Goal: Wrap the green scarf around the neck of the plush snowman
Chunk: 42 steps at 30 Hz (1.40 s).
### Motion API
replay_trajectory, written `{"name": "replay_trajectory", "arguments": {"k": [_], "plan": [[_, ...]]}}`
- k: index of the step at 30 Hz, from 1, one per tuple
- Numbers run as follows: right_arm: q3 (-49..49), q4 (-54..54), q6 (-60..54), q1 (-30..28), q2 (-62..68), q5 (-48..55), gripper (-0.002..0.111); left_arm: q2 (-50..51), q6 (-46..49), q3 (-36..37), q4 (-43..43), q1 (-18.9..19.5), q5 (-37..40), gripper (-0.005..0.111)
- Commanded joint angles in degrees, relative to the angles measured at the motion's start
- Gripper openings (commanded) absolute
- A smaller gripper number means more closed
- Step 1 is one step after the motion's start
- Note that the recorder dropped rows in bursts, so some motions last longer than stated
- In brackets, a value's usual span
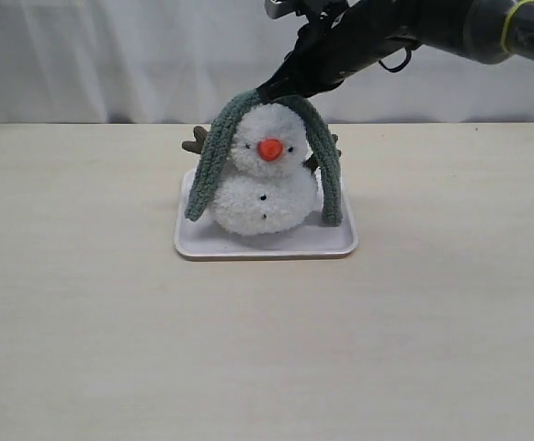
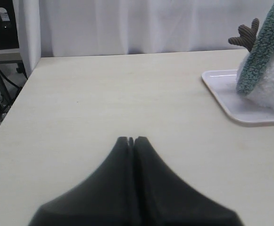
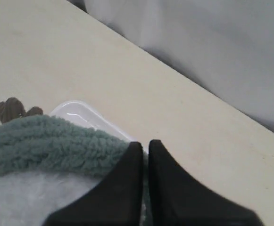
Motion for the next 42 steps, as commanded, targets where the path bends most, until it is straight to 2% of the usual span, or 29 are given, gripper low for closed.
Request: {"name": "replay_trajectory", "arguments": {"k": [1,6,8,14,18,21,25,26,28,29,32,35,37,39,42], "plan": [[-0.2,-0.3,1.1,-0.1,2.2,-4.2,0.004,-0.1,-0.2,0.1,0.1,-0.1,-0.9,0.0],[-0.2,-0.3,1.7,-0.3,3.2,-3.5,0.005,-0.1,-0.2,0.1,0.1,-0.1,-0.7,0.0],[-0.2,-0.5,2.1,-0.5,3.3,-2.2,0.008,-0.1,-0.2,0.1,0.1,-0.1,-0.7,0.0],[-0.2,-0.6,3.5,-2.0,1.7,2.5,0.033,-0.1,-0.2,0.1,0.1,-0.1,-0.7,0.0],[-0.2,-0.4,6.0,-3.5,-1.8,5.9,0.043,-0.1,-0.2,0.1,0.1,-0.1,-0.7,0.0],[-0.2,-0.4,6.1,-5.1,-4.8,12.2,0.044,-0.1,-0.2,0.1,0.1,-0.1,-0.7,0.0],[0.1,-0.2,7.0,-10.5,-6.0,23.0,0.044,-0.1,-0.2,0.1,0.1,-0.1,-0.7,0.0],[1.7,1.7,5.9,-12.6,-5.8,24.1,0.044,-0.1,-0.2,0.1,0.1,-0.1,-0.7,0.0],[6.1,8.7,-3.6,-14.6,-5.5,24.1,0.044,-0.1,-0.2,0.1,0.1,-0.1,-0.9,0.0],[9.9,16.2,-13.6,-14.9,-5.5,21.4,0.044,-0.1,-0.2,0.1,0.1,-0.1,-0.9,0.0],[15.8,23.6,-23.3,-14.8,-5.4,14.3,0.044,-0.1,-0.2,0.1,0.1,-0.1,-0.9,0.0],[20.5,30.4,-29.6,-14.8,-5.0,6.2,0.046,-0.1,-0.2,0.1,0.1,-0.1,-0.9,0.0],[22.5,31.7,-31.9,-14.6,-3.2,2.5,0.055,-0.1,-0.2,0.1,0.1,-0.1,-0.9,0.0],[22.5,32.0,-33.2,-14.1,-2.0,2.3,0.06,-0.1,-0.2,0.1,0.1,-0.1,-0.9,0.0],[22.5,33.0,-36.7,-12.7,-0.3,1.7,0.061,-0.1,-0.2,0.1,0.1,-0.1,-0.9,0.0]]}}
